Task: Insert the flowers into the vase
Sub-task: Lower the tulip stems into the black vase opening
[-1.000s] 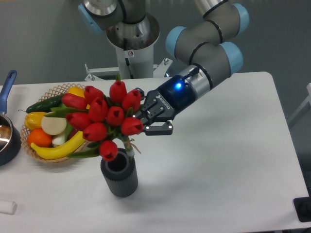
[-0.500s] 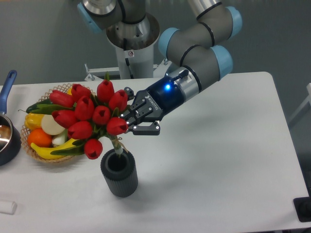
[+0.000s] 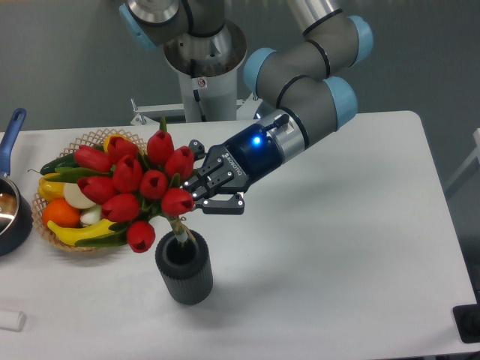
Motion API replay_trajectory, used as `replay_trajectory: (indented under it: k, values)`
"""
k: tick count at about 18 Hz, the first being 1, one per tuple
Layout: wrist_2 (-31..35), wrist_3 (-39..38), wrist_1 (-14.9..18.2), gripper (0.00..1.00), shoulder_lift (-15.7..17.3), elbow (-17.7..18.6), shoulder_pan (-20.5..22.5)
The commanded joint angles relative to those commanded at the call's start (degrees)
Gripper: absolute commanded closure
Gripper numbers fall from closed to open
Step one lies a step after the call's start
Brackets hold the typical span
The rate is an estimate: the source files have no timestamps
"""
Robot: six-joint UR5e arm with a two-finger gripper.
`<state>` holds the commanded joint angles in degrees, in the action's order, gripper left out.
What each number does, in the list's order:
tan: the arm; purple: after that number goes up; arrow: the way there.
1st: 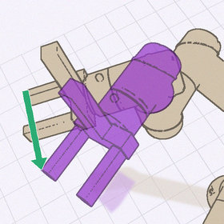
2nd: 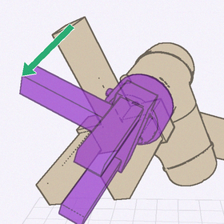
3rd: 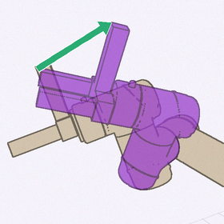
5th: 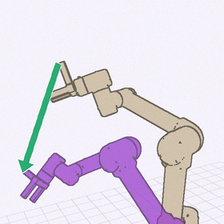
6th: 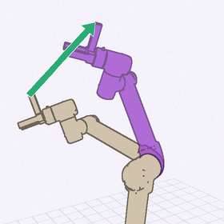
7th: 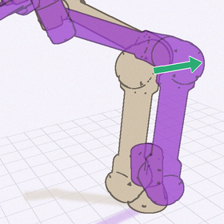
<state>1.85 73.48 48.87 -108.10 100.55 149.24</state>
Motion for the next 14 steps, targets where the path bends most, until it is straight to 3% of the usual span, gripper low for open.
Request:
replay_trajectory:
  k: [14]
  values:
    - [0.88,0.7,-0.53,0.85,-3.6,0.35,-0.7]
